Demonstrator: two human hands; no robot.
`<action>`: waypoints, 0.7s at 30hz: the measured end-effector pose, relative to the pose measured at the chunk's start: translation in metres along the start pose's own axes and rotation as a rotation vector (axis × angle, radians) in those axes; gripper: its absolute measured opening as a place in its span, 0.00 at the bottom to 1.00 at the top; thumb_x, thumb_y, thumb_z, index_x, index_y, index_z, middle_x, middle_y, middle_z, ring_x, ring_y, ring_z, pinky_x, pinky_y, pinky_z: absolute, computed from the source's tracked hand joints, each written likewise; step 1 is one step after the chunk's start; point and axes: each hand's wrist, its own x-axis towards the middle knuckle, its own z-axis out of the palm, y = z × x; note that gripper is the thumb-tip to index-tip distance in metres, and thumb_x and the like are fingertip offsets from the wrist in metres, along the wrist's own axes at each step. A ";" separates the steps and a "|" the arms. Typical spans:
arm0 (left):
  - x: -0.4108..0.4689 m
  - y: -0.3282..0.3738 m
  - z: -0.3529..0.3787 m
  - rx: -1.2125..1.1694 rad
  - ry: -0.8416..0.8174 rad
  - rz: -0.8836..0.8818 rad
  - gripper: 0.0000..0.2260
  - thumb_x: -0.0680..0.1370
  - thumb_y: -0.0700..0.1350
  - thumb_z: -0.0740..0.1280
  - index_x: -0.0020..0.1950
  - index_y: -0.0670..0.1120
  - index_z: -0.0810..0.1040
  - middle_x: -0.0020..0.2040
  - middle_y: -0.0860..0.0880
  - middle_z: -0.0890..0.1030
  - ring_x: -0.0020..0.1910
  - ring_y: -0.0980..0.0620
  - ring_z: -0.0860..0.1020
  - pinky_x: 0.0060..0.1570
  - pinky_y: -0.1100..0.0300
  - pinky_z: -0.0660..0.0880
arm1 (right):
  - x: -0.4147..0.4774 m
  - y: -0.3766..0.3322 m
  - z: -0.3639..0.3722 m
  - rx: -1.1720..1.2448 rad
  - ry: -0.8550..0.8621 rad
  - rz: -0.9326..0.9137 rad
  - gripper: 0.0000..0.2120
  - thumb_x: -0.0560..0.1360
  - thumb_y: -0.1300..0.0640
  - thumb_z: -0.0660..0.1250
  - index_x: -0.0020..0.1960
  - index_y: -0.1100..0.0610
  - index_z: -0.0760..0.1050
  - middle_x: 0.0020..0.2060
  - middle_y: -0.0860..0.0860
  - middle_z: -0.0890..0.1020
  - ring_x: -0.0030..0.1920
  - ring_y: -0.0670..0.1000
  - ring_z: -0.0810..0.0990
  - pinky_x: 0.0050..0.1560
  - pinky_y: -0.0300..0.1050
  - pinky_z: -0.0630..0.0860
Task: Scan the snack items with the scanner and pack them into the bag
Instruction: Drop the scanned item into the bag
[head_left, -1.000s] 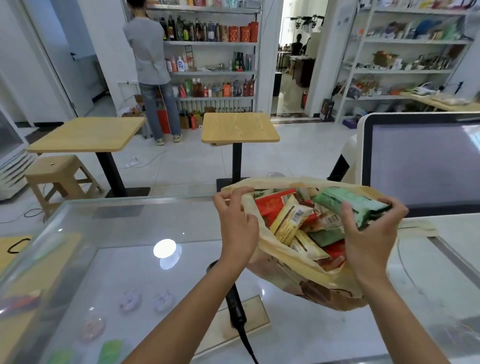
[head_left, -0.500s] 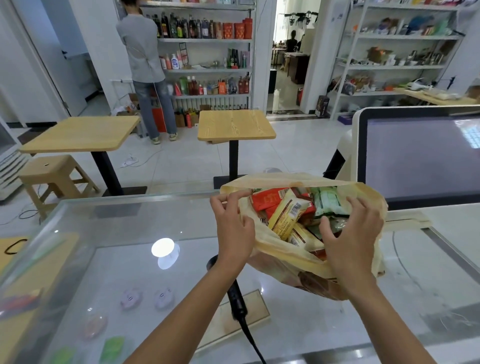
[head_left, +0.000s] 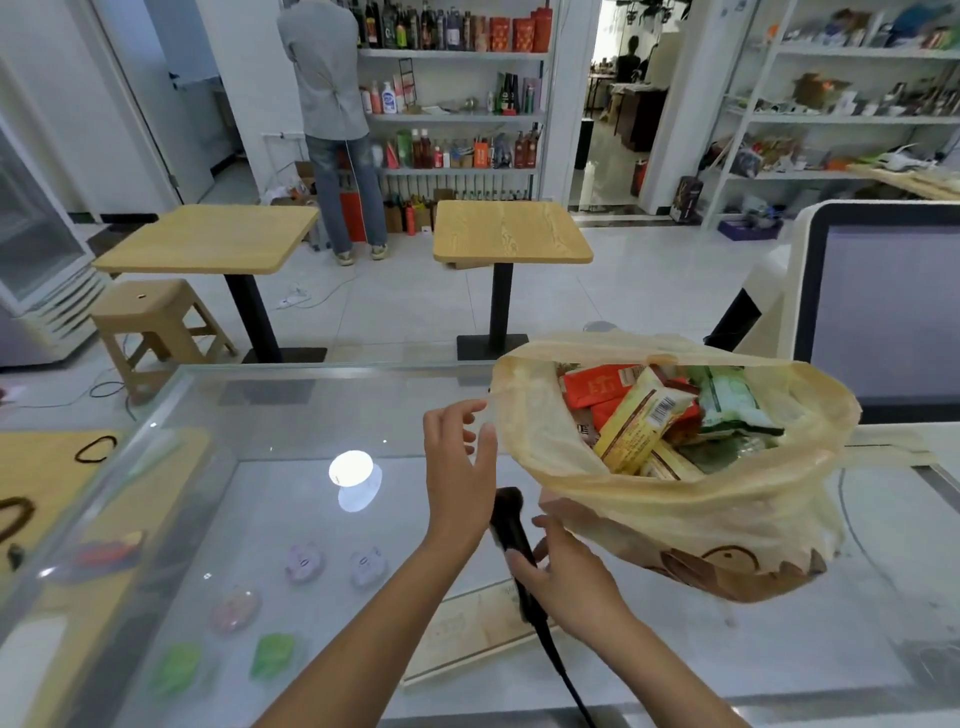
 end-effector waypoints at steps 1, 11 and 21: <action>0.003 -0.006 -0.003 0.002 0.010 -0.008 0.08 0.80 0.42 0.62 0.55 0.54 0.72 0.53 0.54 0.69 0.47 0.58 0.73 0.45 0.70 0.71 | 0.006 -0.005 0.004 0.016 -0.044 0.024 0.30 0.76 0.40 0.61 0.72 0.54 0.60 0.54 0.48 0.78 0.56 0.49 0.78 0.52 0.44 0.73; 0.048 -0.095 -0.019 0.172 -0.151 -0.208 0.12 0.78 0.37 0.61 0.58 0.49 0.72 0.52 0.52 0.74 0.51 0.53 0.74 0.48 0.63 0.72 | 0.066 -0.046 0.018 0.617 -0.124 0.358 0.09 0.75 0.59 0.66 0.53 0.61 0.73 0.33 0.54 0.77 0.25 0.50 0.74 0.26 0.39 0.70; 0.112 -0.142 0.027 0.228 -0.363 -0.169 0.15 0.80 0.42 0.62 0.67 0.50 0.70 0.65 0.51 0.72 0.60 0.55 0.71 0.55 0.64 0.69 | 0.135 -0.069 0.006 0.702 0.035 0.440 0.09 0.78 0.62 0.63 0.40 0.57 0.69 0.31 0.53 0.69 0.27 0.49 0.67 0.28 0.38 0.64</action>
